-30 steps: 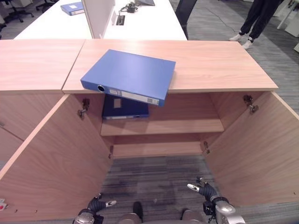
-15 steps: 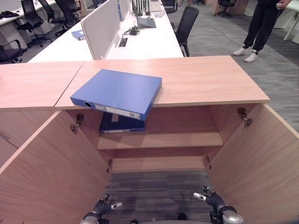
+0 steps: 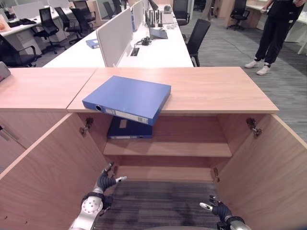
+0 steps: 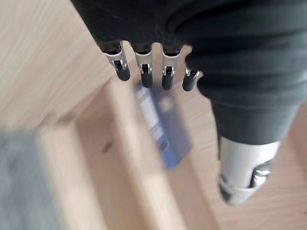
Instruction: Put the empty folder in the office cabinet
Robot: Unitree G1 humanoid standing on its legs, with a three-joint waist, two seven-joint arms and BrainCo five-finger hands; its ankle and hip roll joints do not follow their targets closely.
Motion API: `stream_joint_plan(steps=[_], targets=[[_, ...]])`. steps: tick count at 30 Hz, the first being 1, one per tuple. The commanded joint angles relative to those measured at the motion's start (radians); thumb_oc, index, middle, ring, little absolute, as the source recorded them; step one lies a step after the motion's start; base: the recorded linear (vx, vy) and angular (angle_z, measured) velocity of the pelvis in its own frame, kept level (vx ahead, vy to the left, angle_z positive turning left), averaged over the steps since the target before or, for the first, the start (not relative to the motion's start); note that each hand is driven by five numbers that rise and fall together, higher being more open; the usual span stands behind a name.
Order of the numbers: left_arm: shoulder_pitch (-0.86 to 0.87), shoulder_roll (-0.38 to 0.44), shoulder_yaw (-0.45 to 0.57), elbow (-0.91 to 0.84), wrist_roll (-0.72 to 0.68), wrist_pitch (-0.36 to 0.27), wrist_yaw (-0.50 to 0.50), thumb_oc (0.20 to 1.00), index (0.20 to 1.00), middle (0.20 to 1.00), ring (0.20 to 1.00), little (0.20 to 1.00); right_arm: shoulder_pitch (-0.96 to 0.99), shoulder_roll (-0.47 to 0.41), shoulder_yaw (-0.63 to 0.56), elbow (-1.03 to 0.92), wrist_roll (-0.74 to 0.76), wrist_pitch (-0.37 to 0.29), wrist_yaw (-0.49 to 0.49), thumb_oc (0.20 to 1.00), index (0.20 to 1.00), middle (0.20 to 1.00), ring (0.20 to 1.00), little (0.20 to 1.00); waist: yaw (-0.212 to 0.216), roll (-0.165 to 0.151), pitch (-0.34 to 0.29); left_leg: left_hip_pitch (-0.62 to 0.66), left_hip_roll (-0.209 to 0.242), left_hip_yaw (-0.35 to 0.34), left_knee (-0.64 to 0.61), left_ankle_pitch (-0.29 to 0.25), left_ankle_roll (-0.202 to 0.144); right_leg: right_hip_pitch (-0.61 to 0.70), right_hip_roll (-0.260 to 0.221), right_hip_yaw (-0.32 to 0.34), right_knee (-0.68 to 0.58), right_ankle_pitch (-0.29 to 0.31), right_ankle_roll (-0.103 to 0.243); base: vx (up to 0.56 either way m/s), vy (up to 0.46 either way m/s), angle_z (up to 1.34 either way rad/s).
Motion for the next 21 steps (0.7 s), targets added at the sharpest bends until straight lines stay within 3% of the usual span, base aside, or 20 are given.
stream_joint_plan(steps=[1, 8, 21], targets=[[-0.078, 0.102, 0.072, -0.086, 0.272, -0.030, 0.202, 1.000, 1.000, 1.000, 1.000, 1.000, -0.063, 0.006, 0.001, -0.039, -0.042, -0.071, -0.027, 1.000, 1.000, 1.000, 1.000, 1.000, 0.020, -0.035, 0.058, 0.022, 0.017, -0.018, 0.013, -0.039, -0.033, 0.099, -0.056, 0.012, 0.031, -0.150, 0.074, 0.00, -0.046, 0.15], [-0.033, 0.178, 0.173, -0.344, 0.520, -0.007, 0.332, 1.000, 1.000, 1.000, 1.000, 1.000, -0.059, 0.023, 0.031, -0.032, -0.045, -0.080, -0.030, 1.000, 1.000, 1.000, 1.000, 1.000, 0.035, -0.038, 0.056, 0.016, 0.025, -0.032, 0.013, -0.037, -0.038, 0.104, -0.048, -0.001, 0.034, -0.159, 0.070, -0.01, -0.040, 0.08], [-0.186, 0.324, 0.107, -0.443, 0.652, -0.021, 0.342, 1.000, 1.000, 1.000, 1.000, 1.000, -0.071, 0.022, 0.068, -0.031, -0.045, -0.090, -0.016, 1.000, 1.000, 1.000, 1.000, 1.000, 0.012, -0.025, 0.044, 0.022, 0.030, -0.022, 0.013, -0.039, -0.043, 0.098, -0.047, 0.004, 0.039, -0.160, 0.078, 0.00, -0.002, 0.00]])
